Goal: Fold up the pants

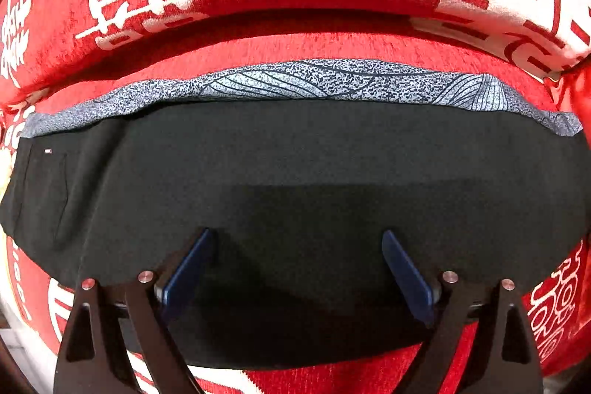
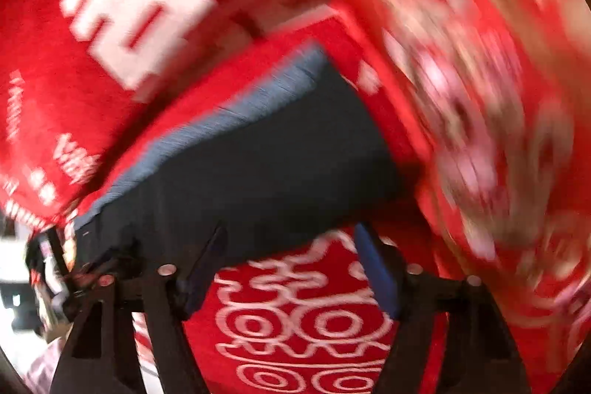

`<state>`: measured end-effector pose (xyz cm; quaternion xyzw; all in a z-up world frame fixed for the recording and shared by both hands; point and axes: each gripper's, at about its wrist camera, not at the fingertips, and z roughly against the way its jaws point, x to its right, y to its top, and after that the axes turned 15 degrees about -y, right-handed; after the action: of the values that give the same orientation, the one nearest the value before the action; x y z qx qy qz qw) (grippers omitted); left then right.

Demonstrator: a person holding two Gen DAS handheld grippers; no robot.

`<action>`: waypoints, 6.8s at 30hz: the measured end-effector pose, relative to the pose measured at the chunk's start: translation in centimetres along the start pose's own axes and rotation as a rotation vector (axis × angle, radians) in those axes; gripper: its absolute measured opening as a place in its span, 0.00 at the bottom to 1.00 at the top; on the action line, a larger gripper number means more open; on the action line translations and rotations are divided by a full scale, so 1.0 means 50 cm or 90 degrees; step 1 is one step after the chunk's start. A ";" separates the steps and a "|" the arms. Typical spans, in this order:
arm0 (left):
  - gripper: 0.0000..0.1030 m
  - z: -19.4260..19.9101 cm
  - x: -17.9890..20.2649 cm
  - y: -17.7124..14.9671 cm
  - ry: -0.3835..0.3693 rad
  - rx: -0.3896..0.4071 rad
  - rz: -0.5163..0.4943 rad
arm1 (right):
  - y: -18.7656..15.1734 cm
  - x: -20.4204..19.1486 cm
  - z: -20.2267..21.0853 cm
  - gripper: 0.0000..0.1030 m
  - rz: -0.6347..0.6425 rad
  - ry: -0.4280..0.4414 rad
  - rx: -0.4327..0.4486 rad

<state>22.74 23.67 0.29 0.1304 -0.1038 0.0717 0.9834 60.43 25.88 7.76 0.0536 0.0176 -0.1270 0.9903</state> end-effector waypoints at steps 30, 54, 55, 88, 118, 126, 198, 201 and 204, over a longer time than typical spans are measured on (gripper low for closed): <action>0.97 -0.024 -0.031 0.108 0.049 0.004 -0.035 | 0.151 -0.140 -0.051 0.41 0.232 -0.135 0.102; 1.00 0.139 -0.691 0.032 0.176 0.000 0.005 | -0.379 -0.696 -0.147 0.47 0.085 0.312 -0.167; 1.00 0.141 -0.712 0.027 0.137 0.013 0.019 | -0.377 -0.708 -0.155 0.47 0.076 0.318 -0.167; 1.00 0.080 -0.388 -0.050 0.010 0.012 -0.181 | -0.258 -0.588 -0.082 0.19 0.242 -0.010 -0.002; 1.00 0.071 -0.354 0.160 0.105 0.056 -0.030 | 0.034 -0.479 -0.051 0.37 0.179 -0.071 0.108; 1.00 0.092 -0.216 0.083 0.042 0.010 -0.049 | -0.044 -0.274 0.008 0.37 0.095 -0.128 0.074; 1.00 0.050 -0.052 0.002 0.182 -0.019 -0.095 | -0.119 -0.074 -0.030 0.43 -0.116 0.039 0.021; 1.00 0.053 -0.045 0.004 0.184 -0.022 -0.097 | -0.117 -0.078 -0.033 0.43 -0.118 0.048 0.017; 1.00 0.059 -0.025 0.008 0.152 -0.023 -0.101 | -0.115 -0.066 -0.030 0.43 -0.135 0.050 0.024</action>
<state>20.91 23.09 2.88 0.1108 0.0229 0.0071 0.9936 55.74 21.32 5.86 0.0747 0.0594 -0.2295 0.9686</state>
